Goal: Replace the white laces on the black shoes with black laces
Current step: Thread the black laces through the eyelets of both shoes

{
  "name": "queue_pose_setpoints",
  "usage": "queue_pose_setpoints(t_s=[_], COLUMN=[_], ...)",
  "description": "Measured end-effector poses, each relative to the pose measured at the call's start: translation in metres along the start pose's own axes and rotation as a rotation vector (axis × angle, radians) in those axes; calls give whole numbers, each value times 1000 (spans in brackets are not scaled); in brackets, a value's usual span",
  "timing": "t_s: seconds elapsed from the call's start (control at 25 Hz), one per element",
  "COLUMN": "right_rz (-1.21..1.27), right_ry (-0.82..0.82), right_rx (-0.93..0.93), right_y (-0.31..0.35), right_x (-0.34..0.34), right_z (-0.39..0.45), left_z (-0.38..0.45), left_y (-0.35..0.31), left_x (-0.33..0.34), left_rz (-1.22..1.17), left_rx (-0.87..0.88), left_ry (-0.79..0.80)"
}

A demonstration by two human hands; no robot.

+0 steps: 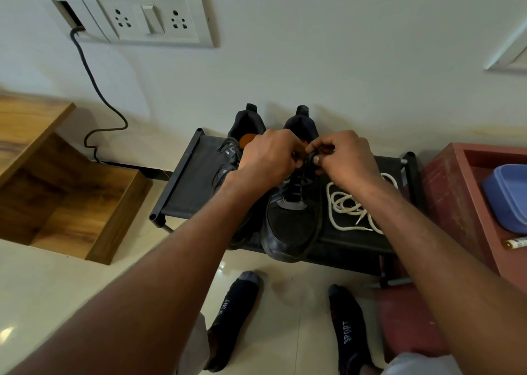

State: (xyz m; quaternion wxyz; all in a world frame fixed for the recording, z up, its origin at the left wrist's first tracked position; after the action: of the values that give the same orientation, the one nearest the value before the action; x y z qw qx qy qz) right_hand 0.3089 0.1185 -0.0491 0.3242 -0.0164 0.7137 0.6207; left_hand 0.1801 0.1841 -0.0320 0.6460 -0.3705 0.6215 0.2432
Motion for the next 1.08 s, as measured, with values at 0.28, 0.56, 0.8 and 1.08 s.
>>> queue_pose_setpoints(t_s=[0.28, 0.56, 0.8, 1.08], right_rz=[5, 17, 71, 85], right_ry=[-10, -12, 15, 26], right_rx=[5, 9, 37, 52], right_y=[1, 2, 0, -1], right_x=[-2, -3, -1, 1], right_z=[-2, -4, -3, -3], left_z=[1, 0, -2, -2], left_y=[-2, -3, 0, -1], left_x=[0, 4, 1, -5], left_rz=[20, -48, -12, 42], left_rx=[54, 84, 131, 117], left_ry=[-37, -67, -19, 2])
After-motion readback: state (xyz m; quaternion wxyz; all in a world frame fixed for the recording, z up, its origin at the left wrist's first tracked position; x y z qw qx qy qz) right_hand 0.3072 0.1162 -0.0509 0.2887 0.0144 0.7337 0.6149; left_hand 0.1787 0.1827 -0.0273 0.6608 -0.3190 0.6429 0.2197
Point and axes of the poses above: each hand's wrist, its own z-axis towards the middle knuckle, its own x-axis out of the palm, y = z × x, the point moved 9 cm from there along z, towards the middle knuckle, and after that the axes turned 13 degrees about z, right-handed, at the moved point
